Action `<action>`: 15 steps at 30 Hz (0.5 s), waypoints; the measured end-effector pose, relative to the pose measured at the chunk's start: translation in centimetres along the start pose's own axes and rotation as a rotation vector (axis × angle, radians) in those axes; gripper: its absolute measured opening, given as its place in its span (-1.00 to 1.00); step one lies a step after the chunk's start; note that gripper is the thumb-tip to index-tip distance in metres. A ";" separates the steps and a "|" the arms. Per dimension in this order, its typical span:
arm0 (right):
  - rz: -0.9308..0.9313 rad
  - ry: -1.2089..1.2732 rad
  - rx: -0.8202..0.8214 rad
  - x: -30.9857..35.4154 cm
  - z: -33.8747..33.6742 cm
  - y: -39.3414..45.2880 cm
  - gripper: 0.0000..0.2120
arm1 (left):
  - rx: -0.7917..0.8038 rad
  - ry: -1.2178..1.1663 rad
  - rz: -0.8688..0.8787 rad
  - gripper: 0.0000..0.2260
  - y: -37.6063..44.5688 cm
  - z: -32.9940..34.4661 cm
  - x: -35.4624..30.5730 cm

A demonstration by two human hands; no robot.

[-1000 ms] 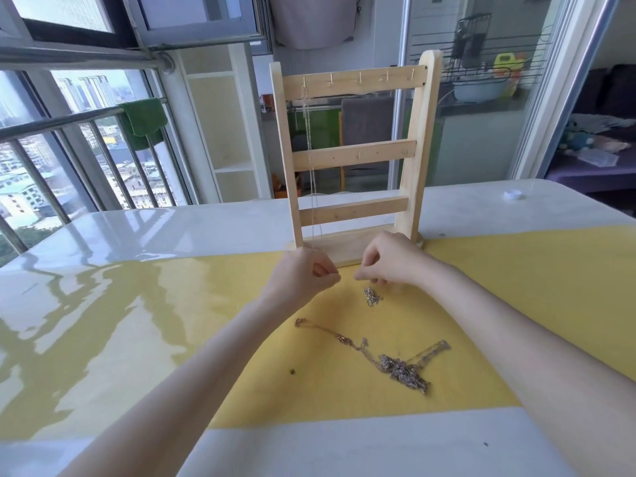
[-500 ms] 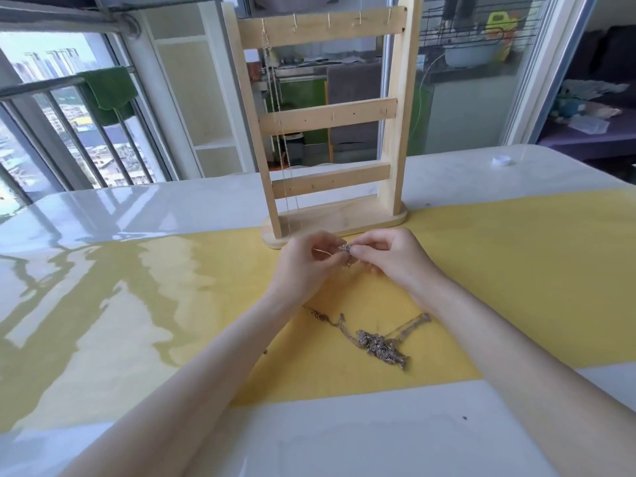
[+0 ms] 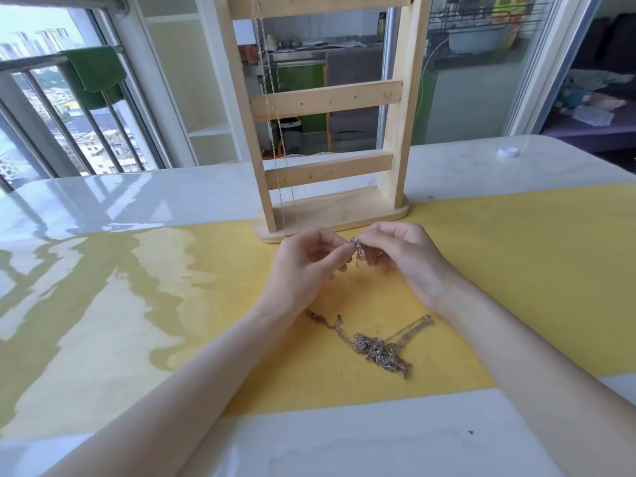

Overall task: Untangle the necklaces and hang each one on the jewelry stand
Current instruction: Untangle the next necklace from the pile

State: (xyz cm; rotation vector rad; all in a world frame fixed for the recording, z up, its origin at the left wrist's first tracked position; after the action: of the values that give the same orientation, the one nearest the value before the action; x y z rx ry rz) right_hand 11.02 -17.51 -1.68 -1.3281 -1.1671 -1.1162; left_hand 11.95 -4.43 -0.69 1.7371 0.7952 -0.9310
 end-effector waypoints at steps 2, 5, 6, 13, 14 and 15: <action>-0.012 0.024 0.011 0.0 -0.1 0.1 -0.81 | 0.007 -0.037 0.000 -0.89 -0.1 0.0 -0.2; -0.040 -0.004 0.034 0.2 0.2 0.0 -0.85 | -0.002 -0.046 0.005 -0.88 -0.2 -0.2 -0.3; -0.051 -0.024 0.043 0.3 0.4 -0.1 -0.88 | -0.005 -0.042 0.005 -0.87 -0.2 -0.3 -0.4; -0.002 0.169 0.119 -0.1 -0.1 0.1 -0.91 | 0.104 -0.354 -0.176 -0.89 -0.9 0.9 0.2; -0.006 0.166 0.119 -0.1 0.0 0.1 -0.92 | 0.108 -0.369 -0.191 -0.90 -0.9 0.9 0.3; -0.010 0.152 0.116 -0.1 0.0 0.1 -0.91 | 0.100 -0.369 -0.199 -0.91 -0.9 0.8 0.5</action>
State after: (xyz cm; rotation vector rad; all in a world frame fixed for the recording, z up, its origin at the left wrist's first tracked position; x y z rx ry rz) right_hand 11.12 -17.53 -1.75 -1.1297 -1.1104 -1.1199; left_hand 11.27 -4.92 -1.68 1.5227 0.6934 -1.3990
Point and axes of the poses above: each hand's wrist, its own y-axis towards the middle knuckle, its own z-axis out of the palm, x = y × z, the point moved 8 cm from there along y, towards the middle knuckle, and after that the axes turned 10 degrees about z, right-handed, at the moved point
